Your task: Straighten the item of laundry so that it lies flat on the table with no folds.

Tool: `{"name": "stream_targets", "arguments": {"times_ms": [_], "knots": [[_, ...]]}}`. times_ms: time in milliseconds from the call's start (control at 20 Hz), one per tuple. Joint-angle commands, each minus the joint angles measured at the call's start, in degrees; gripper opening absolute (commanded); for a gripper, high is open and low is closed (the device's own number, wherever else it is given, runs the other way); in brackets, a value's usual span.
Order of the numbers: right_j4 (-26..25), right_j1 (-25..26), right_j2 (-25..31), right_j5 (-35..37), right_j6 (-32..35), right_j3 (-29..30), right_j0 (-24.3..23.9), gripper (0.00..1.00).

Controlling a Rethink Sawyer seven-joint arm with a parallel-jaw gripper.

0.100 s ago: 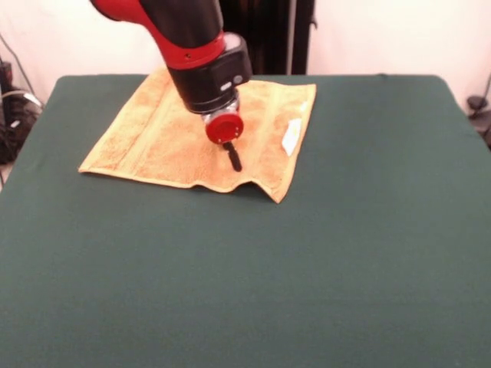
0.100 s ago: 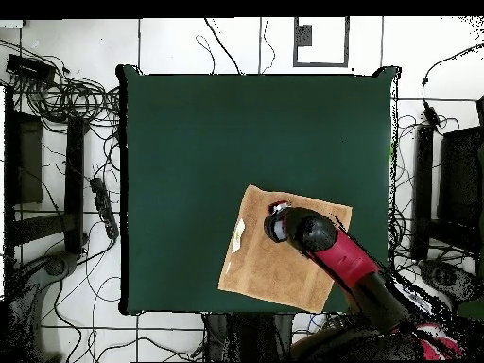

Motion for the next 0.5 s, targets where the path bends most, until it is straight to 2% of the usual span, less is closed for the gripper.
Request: {"name": "stream_targets", "arguments": {"times_ms": [50, 150, 200, 500], "knots": [[1.34, 9.19, 7.17, -7.52, 5.13, -6.26, -1.69, 1.00], [1.39, 9.25, 8.16, -7.50, 5.05, -5.98, -2.33, 1.00], [3.01, 9.68, 13.61, -6.70, 5.06, -3.66, -6.33, 1.00], [5.24, 8.29, 22.72, -5.99, 8.03, 0.70, -9.68, 1.00]]}}
